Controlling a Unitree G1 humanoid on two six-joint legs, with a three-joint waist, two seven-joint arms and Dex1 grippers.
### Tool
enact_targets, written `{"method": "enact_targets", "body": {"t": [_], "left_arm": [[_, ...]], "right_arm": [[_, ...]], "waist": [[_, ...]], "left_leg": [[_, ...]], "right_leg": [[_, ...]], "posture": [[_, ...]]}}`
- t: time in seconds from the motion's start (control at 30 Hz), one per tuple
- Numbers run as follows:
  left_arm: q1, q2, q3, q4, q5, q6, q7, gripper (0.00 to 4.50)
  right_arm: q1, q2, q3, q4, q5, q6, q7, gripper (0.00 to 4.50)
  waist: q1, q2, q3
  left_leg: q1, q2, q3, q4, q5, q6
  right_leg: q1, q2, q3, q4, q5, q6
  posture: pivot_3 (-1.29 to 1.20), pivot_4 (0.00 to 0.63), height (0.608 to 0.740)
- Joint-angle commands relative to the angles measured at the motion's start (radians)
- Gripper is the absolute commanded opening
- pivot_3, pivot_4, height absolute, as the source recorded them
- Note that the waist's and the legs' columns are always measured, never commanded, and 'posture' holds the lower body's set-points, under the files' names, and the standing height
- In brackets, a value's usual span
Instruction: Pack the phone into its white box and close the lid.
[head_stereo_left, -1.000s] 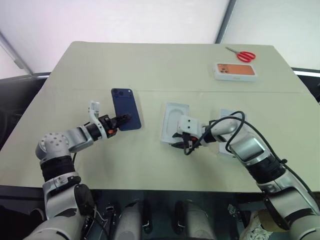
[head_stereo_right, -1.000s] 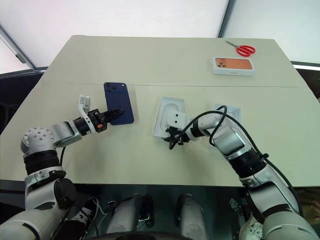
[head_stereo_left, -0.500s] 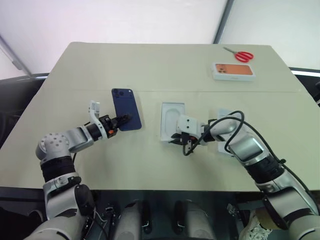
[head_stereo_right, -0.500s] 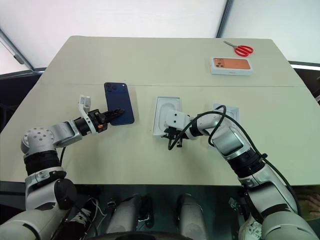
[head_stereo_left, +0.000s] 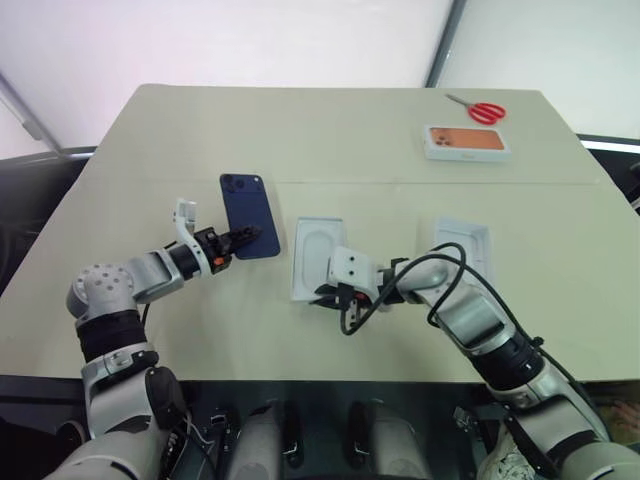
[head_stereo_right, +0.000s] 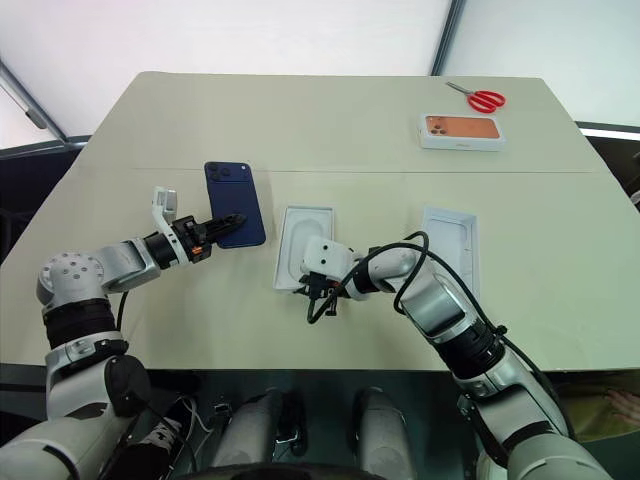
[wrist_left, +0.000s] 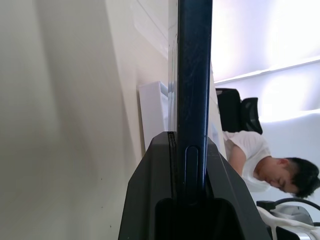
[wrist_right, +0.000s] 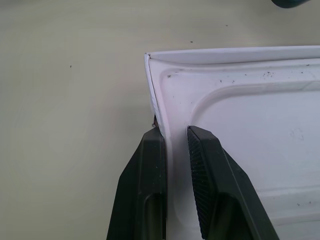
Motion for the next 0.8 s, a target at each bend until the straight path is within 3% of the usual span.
{"method": "enact_targets", "body": {"t": [0.03,0.13,0.2,0.57,0.8], "left_arm": [[-0.028,0.013,-0.002,-0.021,-0.031,-0.021,-0.024,0.00],[-0.026,0.018,-0.003,-0.018,-0.030,-0.025,-0.027,0.00],[-0.022,0.022,-0.006,-0.017,-0.030,-0.027,-0.031,0.00],[-0.015,0.006,-0.024,-0.054,-0.072,0.018,-0.029,0.00],[-0.021,-0.028,-0.049,-0.114,-0.115,0.086,-0.012,0.00]], "right_arm": [[-0.010,0.029,0.018,0.020,0.032,0.020,0.008,0.60],[-0.015,0.035,0.014,0.030,0.034,0.019,0.006,1.70],[-0.016,0.026,0.023,0.023,0.036,0.016,0.021,2.67],[-0.077,0.015,-0.012,-0.004,0.095,0.064,0.025,2.67],[-0.119,-0.012,-0.156,-0.014,0.218,0.098,0.046,2.67]], "waist": [[0.000,0.000,0.000],[0.000,0.000,0.000],[0.001,0.000,0.000],[0.004,0.000,0.000],[0.005,0.000,0.000]], "left_leg": [[0.000,0.000,0.000,0.000,0.000,0.000],[0.000,0.000,0.000,0.000,0.000,0.000],[0.000,0.000,0.000,0.000,0.000,0.000],[-0.001,0.000,0.000,0.000,0.000,0.000],[-0.001,-0.001,0.000,0.000,0.000,0.000]], "right_leg": [[0.000,0.000,0.000,0.000,0.000,0.000],[0.000,0.000,0.000,0.000,0.000,0.000],[0.000,0.000,0.000,0.000,0.000,0.000],[0.000,-0.001,0.000,0.000,0.000,0.000],[0.000,-0.001,0.000,0.000,0.000,0.000]], "posture": [[0.00,0.150,0.738],[0.00,0.150,0.738],[0.00,0.150,0.738],[0.00,0.150,0.738],[0.00,0.150,0.738]]}}
